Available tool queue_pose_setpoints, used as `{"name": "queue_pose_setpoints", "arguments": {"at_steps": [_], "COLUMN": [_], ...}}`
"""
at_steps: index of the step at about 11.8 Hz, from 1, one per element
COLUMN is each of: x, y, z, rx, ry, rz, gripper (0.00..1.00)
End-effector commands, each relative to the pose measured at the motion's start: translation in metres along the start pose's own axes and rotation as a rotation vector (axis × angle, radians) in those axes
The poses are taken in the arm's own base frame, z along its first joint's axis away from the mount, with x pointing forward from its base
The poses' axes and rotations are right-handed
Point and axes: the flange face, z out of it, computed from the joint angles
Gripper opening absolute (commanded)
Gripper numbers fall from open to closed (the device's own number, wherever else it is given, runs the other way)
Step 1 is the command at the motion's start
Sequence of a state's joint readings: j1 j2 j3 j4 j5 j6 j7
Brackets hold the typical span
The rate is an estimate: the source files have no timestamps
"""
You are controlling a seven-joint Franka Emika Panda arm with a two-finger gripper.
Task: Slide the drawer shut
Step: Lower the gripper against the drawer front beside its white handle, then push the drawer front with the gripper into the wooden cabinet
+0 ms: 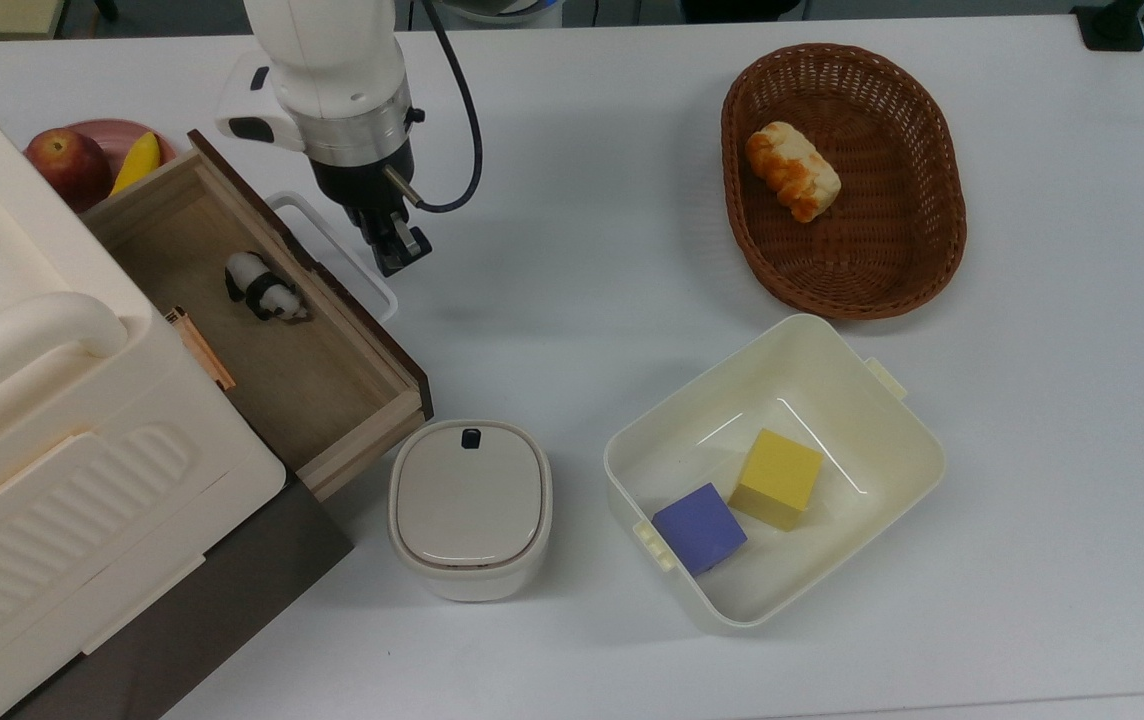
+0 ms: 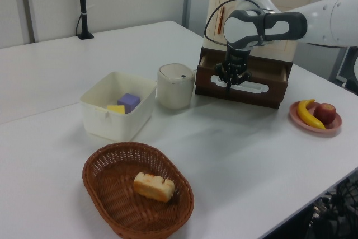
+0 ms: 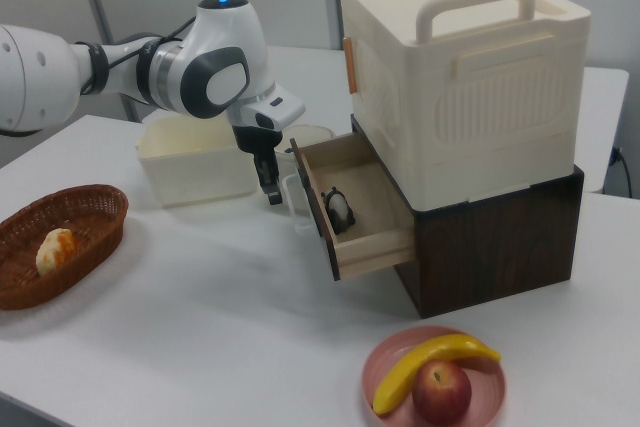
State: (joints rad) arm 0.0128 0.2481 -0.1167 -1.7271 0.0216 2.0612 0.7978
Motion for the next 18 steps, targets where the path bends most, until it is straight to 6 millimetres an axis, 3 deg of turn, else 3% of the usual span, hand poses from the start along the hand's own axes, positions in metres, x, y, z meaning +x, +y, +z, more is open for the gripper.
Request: {"name": "queue_pose_setpoints", "arguments": {"at_steps": [1,9,12,18], "x": [0.019,0.051,0.064,0.085], "y": [0.000,0.003,0.004,0.010], "z": [0.005,0.005,-0.008,-0.011], "rx": [0.025,0.032,0.076,0.081], "ry": [0.061,0.094,0.144,0.170], "rz": [0.009,0.019,0.029,0.050], "gripper": [0.00,0.00,0.00,0.00]}}
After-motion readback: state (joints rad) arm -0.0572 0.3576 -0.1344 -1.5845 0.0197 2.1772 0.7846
